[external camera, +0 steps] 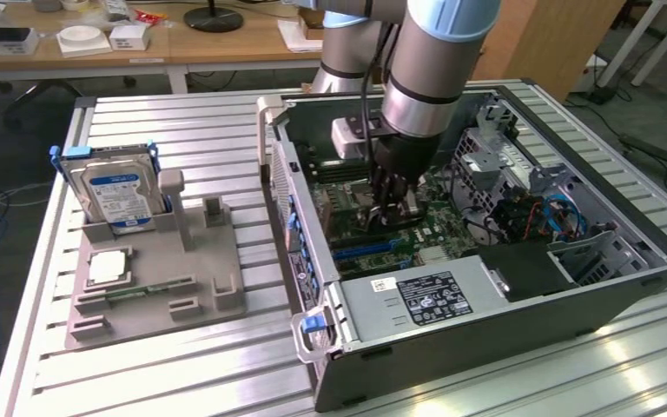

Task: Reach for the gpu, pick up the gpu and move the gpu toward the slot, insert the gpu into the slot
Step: 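Insert the gpu into the slot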

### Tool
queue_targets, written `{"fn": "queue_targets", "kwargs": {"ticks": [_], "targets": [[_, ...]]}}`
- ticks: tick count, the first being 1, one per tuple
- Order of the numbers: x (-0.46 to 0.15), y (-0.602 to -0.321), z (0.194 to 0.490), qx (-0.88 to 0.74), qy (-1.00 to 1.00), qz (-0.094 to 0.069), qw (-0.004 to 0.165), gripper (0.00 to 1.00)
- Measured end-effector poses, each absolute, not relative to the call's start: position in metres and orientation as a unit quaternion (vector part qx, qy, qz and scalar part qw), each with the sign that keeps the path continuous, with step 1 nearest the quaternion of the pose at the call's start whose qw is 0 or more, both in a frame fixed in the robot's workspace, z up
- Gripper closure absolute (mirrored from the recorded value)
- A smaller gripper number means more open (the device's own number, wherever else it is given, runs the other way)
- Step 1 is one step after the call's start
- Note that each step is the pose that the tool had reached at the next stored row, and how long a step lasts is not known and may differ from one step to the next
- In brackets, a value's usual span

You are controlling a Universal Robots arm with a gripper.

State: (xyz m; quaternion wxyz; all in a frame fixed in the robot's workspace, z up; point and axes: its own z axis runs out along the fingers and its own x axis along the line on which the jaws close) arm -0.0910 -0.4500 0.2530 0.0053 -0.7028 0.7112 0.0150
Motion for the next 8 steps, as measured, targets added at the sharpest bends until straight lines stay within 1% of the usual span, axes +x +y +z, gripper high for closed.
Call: {"fn": "queue_targets", "kwargs": {"ticks": [8], "targets": [[-0.0998, -0.4504, 0.2470, -0.703, 0.711, 0.014, 0.005, 0.72]]}}
